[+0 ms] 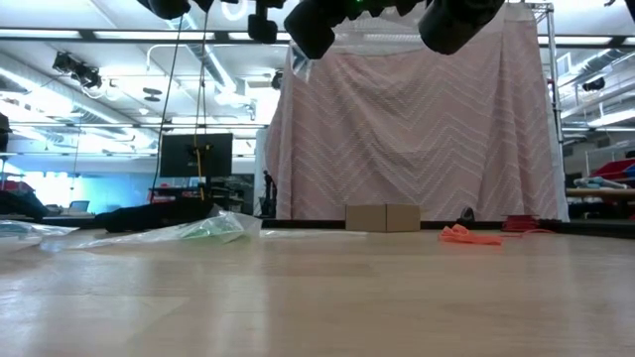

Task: Sort rubber bands
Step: Close the transparent zip bag

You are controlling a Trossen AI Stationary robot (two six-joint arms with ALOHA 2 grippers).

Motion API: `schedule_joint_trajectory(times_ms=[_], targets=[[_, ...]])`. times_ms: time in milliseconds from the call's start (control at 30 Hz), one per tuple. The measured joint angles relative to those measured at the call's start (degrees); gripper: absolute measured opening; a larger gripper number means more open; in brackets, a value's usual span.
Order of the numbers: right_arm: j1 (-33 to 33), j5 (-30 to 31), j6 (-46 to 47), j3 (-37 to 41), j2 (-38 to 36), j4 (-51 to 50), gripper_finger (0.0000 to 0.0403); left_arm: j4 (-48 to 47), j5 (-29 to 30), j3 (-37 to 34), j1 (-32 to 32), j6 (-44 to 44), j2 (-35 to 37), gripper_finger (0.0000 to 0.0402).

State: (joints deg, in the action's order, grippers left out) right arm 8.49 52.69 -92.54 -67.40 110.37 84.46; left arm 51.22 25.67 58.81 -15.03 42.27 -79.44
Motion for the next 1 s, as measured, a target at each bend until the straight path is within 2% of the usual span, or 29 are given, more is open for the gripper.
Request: schedule_joint_trajectory(times_ms=[467, 600, 833, 1000], targets=[[-0.1, 3.7, 5.6, 0.0, 0.0, -0.7, 0.0, -1.1, 0.0, 0.0, 0.0, -1.8, 0.0, 0.0026], [-0.4, 5.1, 9.6, 0.0, 0.1, -5.5, 0.0, -3.8, -0.3, 0.0, 0.0, -3.7, 0.0, 0.0032], [-1.8, 7.3, 20.2, 0.0, 0.1, -16.4, 0.0, -4.6, -5.9, 0.0, -0.7, -12.9, 0.0, 0.0052], [-3.1, 7.6, 26.0, 0.0, 0.1, -20.7, 0.0, -6.2, -5.0, 0.0, -0.7, -16.6, 0.0, 0.0077]])
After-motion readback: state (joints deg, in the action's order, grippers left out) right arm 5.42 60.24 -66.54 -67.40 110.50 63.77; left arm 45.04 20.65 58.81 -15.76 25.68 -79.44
